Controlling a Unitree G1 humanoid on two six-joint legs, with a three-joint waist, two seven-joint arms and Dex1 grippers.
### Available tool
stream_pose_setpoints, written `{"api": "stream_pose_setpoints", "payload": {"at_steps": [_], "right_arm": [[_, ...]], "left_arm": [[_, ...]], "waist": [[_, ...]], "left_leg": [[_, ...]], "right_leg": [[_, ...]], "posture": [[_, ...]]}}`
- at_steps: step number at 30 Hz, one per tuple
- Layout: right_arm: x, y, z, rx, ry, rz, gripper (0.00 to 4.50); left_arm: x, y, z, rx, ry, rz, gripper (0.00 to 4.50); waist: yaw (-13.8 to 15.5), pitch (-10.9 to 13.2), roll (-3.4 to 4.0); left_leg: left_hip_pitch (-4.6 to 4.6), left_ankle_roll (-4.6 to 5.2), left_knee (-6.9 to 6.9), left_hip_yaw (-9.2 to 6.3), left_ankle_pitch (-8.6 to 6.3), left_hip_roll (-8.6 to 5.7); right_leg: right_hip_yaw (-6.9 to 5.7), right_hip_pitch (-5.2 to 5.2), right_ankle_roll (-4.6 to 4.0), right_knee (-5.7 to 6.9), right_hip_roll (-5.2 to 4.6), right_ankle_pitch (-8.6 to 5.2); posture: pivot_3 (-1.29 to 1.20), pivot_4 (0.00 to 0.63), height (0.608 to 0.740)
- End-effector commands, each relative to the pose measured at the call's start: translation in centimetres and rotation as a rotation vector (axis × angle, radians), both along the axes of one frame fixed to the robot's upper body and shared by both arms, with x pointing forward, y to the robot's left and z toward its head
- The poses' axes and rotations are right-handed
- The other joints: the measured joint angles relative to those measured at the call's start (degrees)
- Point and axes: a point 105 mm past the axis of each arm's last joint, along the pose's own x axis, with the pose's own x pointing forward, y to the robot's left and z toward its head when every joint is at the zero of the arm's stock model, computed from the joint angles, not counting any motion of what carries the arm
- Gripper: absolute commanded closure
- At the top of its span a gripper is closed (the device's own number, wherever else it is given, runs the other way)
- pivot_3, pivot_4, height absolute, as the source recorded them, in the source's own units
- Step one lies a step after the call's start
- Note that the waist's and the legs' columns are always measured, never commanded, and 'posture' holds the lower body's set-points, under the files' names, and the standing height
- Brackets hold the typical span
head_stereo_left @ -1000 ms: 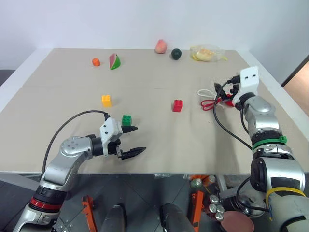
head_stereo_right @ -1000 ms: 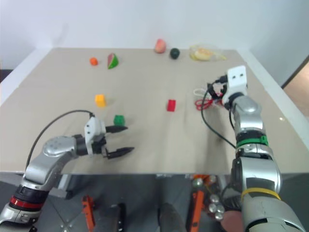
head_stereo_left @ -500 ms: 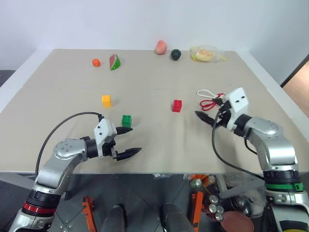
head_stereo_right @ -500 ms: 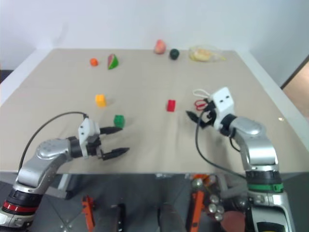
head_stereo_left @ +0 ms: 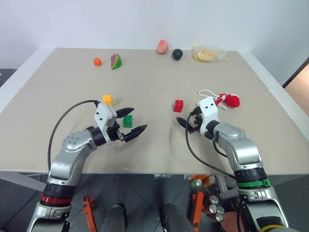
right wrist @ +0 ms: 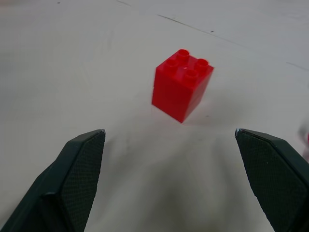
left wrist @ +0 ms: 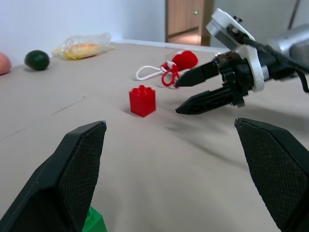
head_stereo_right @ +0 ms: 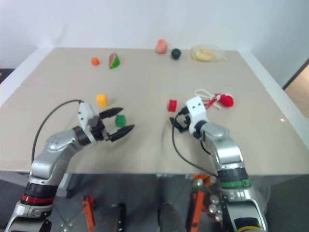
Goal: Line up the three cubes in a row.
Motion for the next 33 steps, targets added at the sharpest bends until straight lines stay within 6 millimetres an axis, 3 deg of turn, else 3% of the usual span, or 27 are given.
{"api": "stream_pose_setpoints", "payload": {"at_steps": [1,7,15,33], "right_arm": [[0.3,1.4,0.6,-0.026,-0.026,-0.002,0.05],[0.5,3.1,0.0,-0.01,0.003,-0.044,0.05],[2.7,2.2,-0.1,0.0,0.012,-0.22,0.05],[5.7,4.4,1.1,0.095,0.003,-0.24,0.05]], "left_arm": [[-0.3,-0.3,2.1,-0.066,-0.041,-0.001,0.08],[-0.3,-0.3,2.0,-0.062,-0.029,0.001,0.08],[-0.6,-0.5,1.9,-0.06,-0.023,0.001,0.08],[-0.6,-0.3,2.1,-0.061,-0.023,0.022,0.08]], "waist": [[-0.03,0.0,0.0],[-0.19,0.0,0.0],[-0.2,0.0,-0.01],[-0.49,0.0,0.0]], "left_leg": [[0.0,0.0,0.0,0.0,0.0,0.0],[0.03,0.0,0.01,0.0,0.01,0.01],[0.01,0.0,0.02,0.01,0.01,0.0],[-0.05,0.0,-0.03,0.0,0.0,0.01]], "right_leg": [[0.0,0.0,0.0,0.0,0.0,0.0],[0.01,0.0,-0.04,0.0,0.02,0.05],[0.0,-0.01,-0.03,0.0,0.0,0.06],[0.01,-0.05,-0.01,-0.02,0.01,0.03]], "posture": [[0.0,0.15,0.74],[0.0,0.15,0.74],[0.0,0.15,0.74],[0.0,0.15,0.74]]}}
